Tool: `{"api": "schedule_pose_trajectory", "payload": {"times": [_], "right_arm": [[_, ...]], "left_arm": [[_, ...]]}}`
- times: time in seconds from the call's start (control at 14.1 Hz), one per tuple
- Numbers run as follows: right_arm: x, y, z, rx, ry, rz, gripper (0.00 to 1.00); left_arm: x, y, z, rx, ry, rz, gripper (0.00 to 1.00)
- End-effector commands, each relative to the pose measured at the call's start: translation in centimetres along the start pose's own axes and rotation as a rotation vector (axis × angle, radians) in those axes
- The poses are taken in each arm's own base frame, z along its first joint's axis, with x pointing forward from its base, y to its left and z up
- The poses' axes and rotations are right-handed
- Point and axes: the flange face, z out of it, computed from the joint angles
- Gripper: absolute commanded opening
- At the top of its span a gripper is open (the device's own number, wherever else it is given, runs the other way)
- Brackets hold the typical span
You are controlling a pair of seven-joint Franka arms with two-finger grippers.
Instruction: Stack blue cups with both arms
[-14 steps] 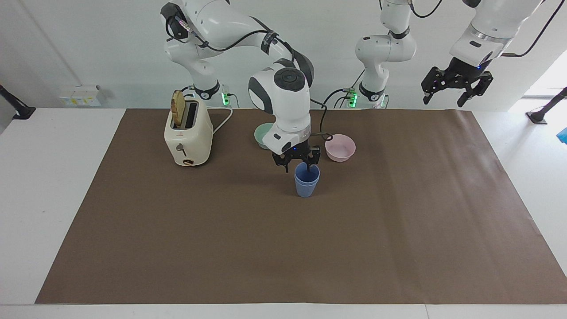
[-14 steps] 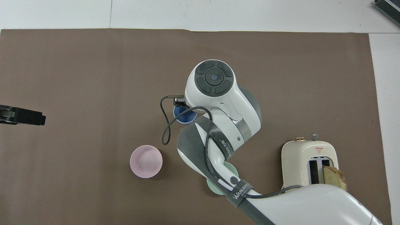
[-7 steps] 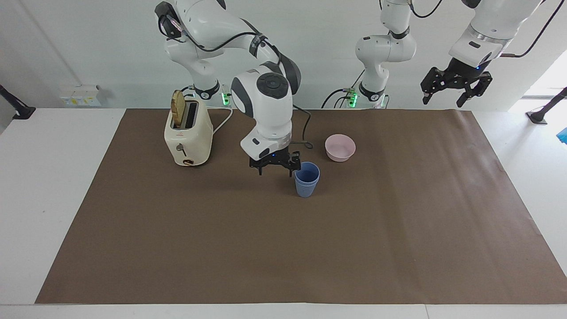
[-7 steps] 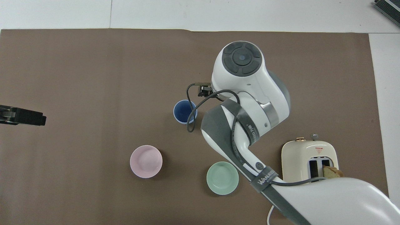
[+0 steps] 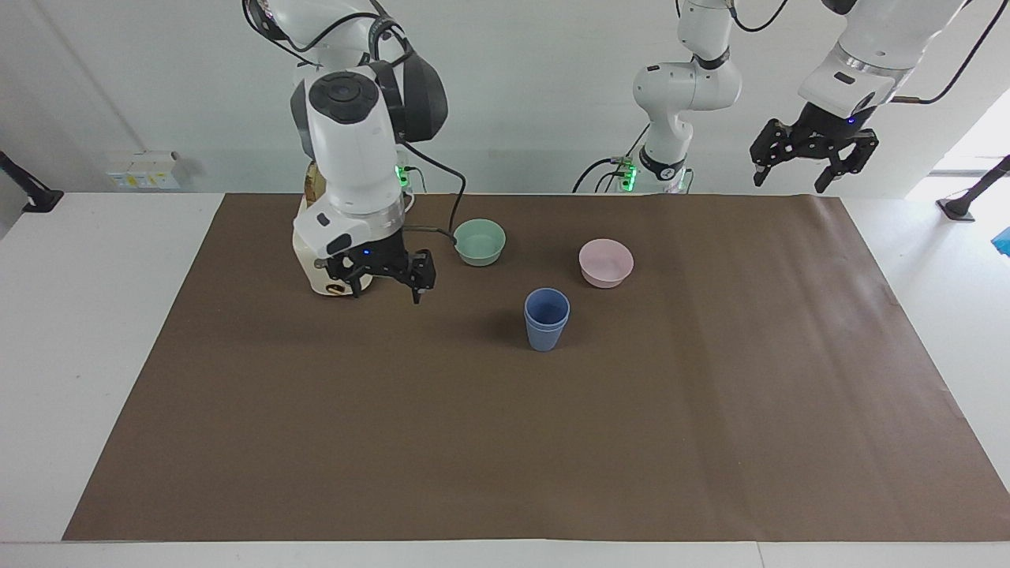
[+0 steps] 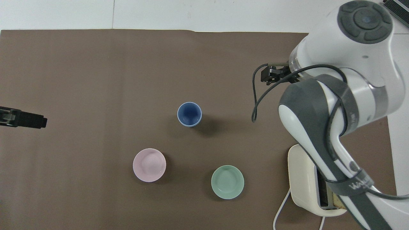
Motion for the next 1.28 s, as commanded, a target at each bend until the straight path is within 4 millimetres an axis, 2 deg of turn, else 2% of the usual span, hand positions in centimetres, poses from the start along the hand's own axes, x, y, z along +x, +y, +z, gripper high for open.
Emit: {"api": "schedule_pose_trajectory", "payload": {"times": [0.0, 0.07, 0.14, 0.28, 0.5, 0.71, 0.85, 0.99, 1.2], "right_arm": [[-0.2, 5.5, -2.2, -0.015, -0.005, -0.040, 1.00], [-0.3, 7.2, -2.8, -0.025, -0.014, -0.051, 1.00], [-0.5, 8.3, -3.8, -0.027, -0.006, -0.056, 1.00], [-0.7, 10.7, -4.7, -0.036, -0.003, -0.033, 1.00], [-1.3, 11.9, -6.2, -0.042, 0.008, -0.022, 1.00], [-2.2, 14.0, -7.9, -0.015, 0.005, -0.013, 1.00], [-2.7, 14.3, -8.2, -0.014, -0.013, -0.011, 1.00], [-3.5, 14.2, -9.6, -0.019, 0.006, -0.011, 1.00], [-4.3, 13.3, -10.3, -0.022, 0.000, -0.026, 1.00]], "left_arm": [[-0.1, 0.0, 0.2, 0.001, 0.007, 0.021, 1.00], [-0.2, 0.0, 0.1, 0.002, 0.008, 0.018, 1.00], [-0.2, 0.0, 0.1, 0.002, 0.008, 0.017, 1.00], [-0.2, 0.0, 0.2, 0.001, 0.005, 0.015, 1.00], [-0.3, 0.1, 0.2, 0.001, 0.005, 0.004, 1.00], [-0.3, 0.1, 0.2, 0.001, 0.004, 0.000, 1.00], [-0.4, 0.2, 0.2, 0.001, 0.002, 0.000, 1.00], [-0.4, 0.2, 0.2, 0.001, 0.001, 0.001, 1.00], [-0.4, 0.2, 0.3, 0.001, -0.002, -0.004, 1.00]]}}
